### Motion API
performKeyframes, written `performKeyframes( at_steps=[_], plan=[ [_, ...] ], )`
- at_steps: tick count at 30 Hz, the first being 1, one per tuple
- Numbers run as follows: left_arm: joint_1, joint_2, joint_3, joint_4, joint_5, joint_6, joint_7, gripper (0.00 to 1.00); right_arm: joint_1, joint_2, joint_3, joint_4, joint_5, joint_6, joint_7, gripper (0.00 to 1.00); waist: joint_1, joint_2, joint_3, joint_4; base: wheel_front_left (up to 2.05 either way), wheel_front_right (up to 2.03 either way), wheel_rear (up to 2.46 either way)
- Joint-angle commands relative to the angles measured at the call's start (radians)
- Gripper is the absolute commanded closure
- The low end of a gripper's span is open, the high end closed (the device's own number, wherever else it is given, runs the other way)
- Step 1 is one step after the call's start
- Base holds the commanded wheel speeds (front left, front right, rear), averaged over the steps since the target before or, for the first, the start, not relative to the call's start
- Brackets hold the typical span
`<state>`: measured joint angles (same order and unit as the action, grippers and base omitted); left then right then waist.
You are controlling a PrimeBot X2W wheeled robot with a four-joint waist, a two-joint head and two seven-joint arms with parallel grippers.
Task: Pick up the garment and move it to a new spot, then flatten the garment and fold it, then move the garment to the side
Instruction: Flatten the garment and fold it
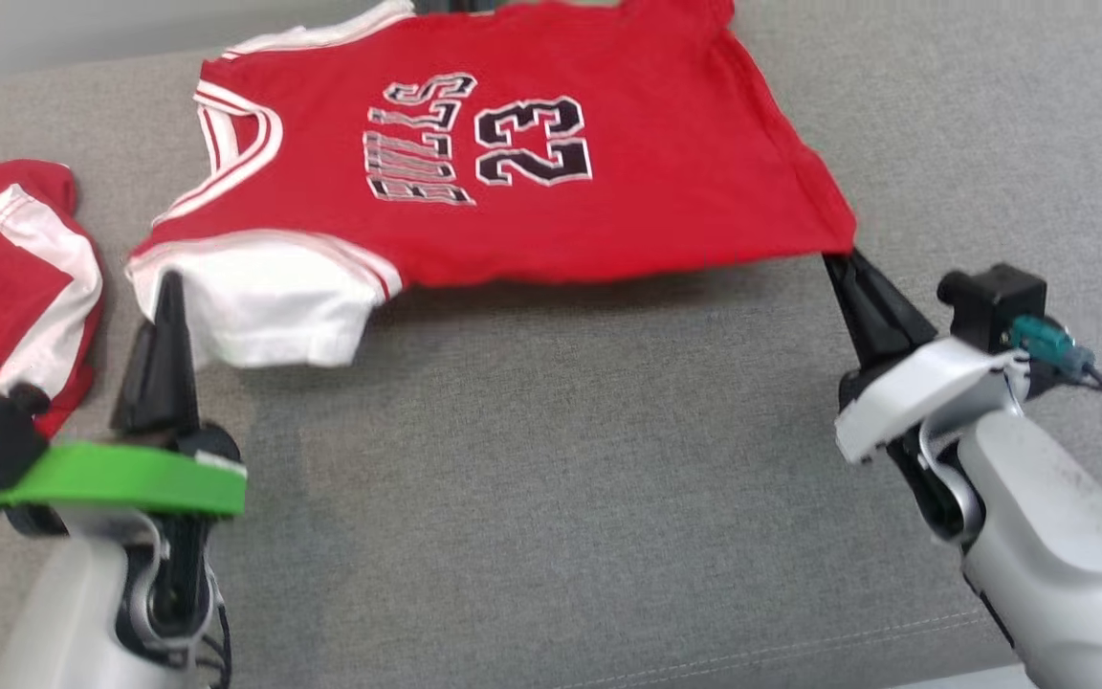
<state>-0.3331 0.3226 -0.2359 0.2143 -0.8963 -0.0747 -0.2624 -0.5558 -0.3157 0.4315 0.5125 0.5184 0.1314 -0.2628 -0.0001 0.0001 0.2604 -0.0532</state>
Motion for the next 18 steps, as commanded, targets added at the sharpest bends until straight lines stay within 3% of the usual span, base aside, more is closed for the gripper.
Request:
performKeyframes(
  at_steps=[1,8,18],
  plan=[
    [0.051,-0.009,0.011,-0.012,0.013,0.004,-0.003,1.0,0.044,-0.008,-0.001,-0.018,0.012,-0.001,-0.003,1.0,0.0001,-0.0001,-0.047,0.017,0.0,0.0,0.0],
    [0.269,-0.077,-0.012,-0.036,0.032,-0.001,-0.003,1.0,0.266,-0.037,-0.022,-0.075,0.0,-0.001,0.01,1.0,0.0001,-0.0001,-0.112,0.041,0.0,0.0,0.0],
    [0.406,-0.102,-0.088,-0.053,0.045,-0.001,0.016,1.0,0.53,-0.046,-0.163,-0.213,-0.044,-0.001,0.085,1.0,0.0001,-0.0001,-0.164,0.062,0.0,0.0,0.0]
  ],
)
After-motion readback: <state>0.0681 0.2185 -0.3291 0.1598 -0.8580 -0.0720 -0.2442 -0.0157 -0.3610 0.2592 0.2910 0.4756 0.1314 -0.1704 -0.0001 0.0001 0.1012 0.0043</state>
